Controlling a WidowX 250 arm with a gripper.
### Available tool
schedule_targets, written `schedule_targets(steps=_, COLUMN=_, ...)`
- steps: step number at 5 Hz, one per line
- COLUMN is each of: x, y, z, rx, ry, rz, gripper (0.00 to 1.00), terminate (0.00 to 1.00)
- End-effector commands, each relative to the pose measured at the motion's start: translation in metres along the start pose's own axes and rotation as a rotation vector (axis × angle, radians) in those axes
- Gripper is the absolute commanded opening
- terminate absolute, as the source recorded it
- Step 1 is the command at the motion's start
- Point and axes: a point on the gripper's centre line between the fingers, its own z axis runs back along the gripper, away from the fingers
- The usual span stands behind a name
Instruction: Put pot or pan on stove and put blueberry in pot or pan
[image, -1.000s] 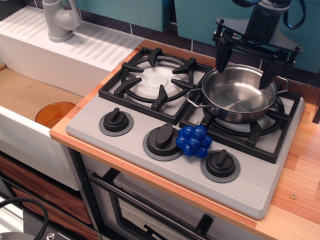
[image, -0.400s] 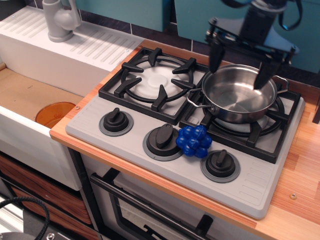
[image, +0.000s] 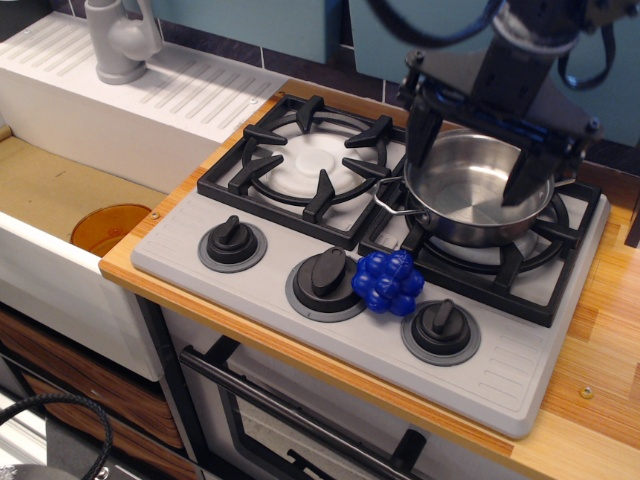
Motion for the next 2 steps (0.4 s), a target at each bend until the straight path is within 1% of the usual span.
schedule_targets(steps=1, x=-0.012, y=0.008, z=-0.012, rx=-0.056, ry=-0.131, rz=0.017, gripper=1.00, terminate=0.00)
schedule_targets(steps=2, x=-0.018, y=0.011, z=-0.022, rx=-0.047, ry=-0.150, rz=0.015, gripper=1.00, terminate=0.00)
